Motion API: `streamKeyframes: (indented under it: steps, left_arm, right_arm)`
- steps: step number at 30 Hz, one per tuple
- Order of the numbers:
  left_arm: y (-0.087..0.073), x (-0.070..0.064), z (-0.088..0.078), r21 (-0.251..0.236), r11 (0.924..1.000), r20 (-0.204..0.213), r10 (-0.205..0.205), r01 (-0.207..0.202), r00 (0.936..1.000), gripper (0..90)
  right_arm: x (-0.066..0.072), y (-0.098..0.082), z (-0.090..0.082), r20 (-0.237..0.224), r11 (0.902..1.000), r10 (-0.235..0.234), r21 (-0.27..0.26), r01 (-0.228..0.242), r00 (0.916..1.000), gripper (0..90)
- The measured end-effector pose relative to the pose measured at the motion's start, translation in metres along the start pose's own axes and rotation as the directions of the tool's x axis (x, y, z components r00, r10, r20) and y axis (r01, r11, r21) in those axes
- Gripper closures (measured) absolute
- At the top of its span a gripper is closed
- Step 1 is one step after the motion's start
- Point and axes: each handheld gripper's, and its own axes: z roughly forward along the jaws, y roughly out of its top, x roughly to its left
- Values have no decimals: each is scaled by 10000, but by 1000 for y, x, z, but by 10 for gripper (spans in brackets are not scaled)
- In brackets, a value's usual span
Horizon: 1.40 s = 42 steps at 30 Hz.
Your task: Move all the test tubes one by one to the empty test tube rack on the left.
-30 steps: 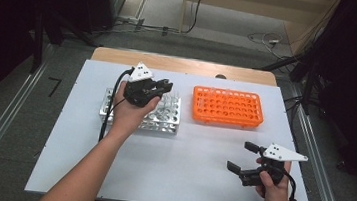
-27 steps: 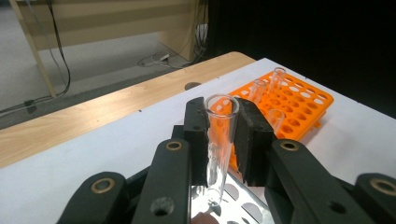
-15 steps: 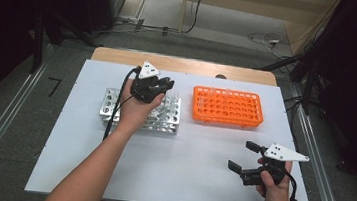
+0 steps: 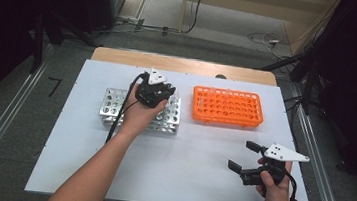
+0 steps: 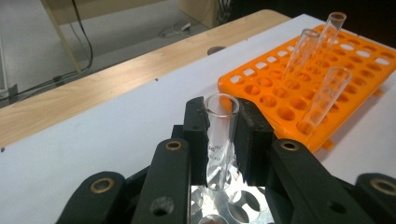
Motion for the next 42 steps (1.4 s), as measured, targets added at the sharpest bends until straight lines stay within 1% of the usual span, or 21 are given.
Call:
streamKeyframes:
  steps: [2,4,8,10,13,15,18,20,22,24,28,29,32,33,36,39,41,42]
  left_arm:
    - [-1,0,2,180,9998,-16,61,-60,10000,763]
    - [-2,0,3,284,9996,-55,13,-11,10000,760]
    - [-2,1,4,307,9993,-68,-234,236,9997,754]
    - [-2,0,3,279,9991,-74,-320,322,9995,737]
    - [-2,1,-1,219,9987,-86,-465,467,9989,683]
    - [-2,1,-4,102,9979,-102,-640,641,9979,612]
    - [-2,1,-10,-36,9967,-94,-814,814,9966,498]
    - [-3,1,-15,-135,9960,-41,-884,883,9961,437]
    - [-4,0,-21,-242,9941,70,-1058,1059,9944,352]
    - [-5,-1,-28,-315,9933,202,-1107,1113,9937,271]
    - [-8,-4,-43,-541,9912,634,-1170,1205,9911,161]
    - [-9,-4,-45,-585,9909,685,-1170,1211,9908,135]
    - [-13,-6,-54,-619,9911,718,-1133,1178,9910,81]
    - [-15,-7,-57,-663,9904,847,-1158,1215,9897,61]
    - [-20,-10,-69,-808,9902,1083,-1048,1138,9886,10]
    - [-24,-13,-78,-959,9893,1270,-973,1098,9871,0]
    - [-27,-15,-86,-1080,9881,1504,-928,1096,9843,0]
    - [-28,-17,-89,-1092,9880,1534,-919,1093,9839,0]
  right_arm:
    - [0,0,0,-1,10000,13,-11,-13,10000,0]
    - [-1,0,0,-27,10000,58,-30,-59,10000,0]
    - [-2,0,0,-61,9999,124,-79,-124,9999,0]
    - [-3,-1,0,-49,9998,169,-68,-170,9998,0]
    - [-3,-1,0,-46,9998,207,-70,-207,9998,0]
    - [-3,-1,0,-25,9998,208,-71,-208,9998,0]
    - [-4,-1,0,-25,9997,216,-78,-216,9998,0]
    - [-4,-1,0,-24,9997,225,-44,-225,9997,0]
    - [-4,-1,1,-12,9998,203,-42,-203,9998,0]
    - [-3,-1,1,-2,9998,193,-45,-193,9998,0]
    - [-3,0,2,50,9998,187,-26,-187,9998,0]
    - [-3,0,2,61,9998,187,-36,-187,9998,0]
    - [-3,0,3,66,9998,208,-32,-208,9998,0]
    - [-3,0,3,59,9998,212,-32,-212,9998,0]
    - [-3,0,4,77,9998,218,-3,-218,9997,0]
    - [-3,0,5,116,9998,201,9,-201,9997,0]
    - [-3,0,5,126,9998,196,21,-196,9997,0]
    - [-2,0,5,131,9998,210,27,-210,9997,0]
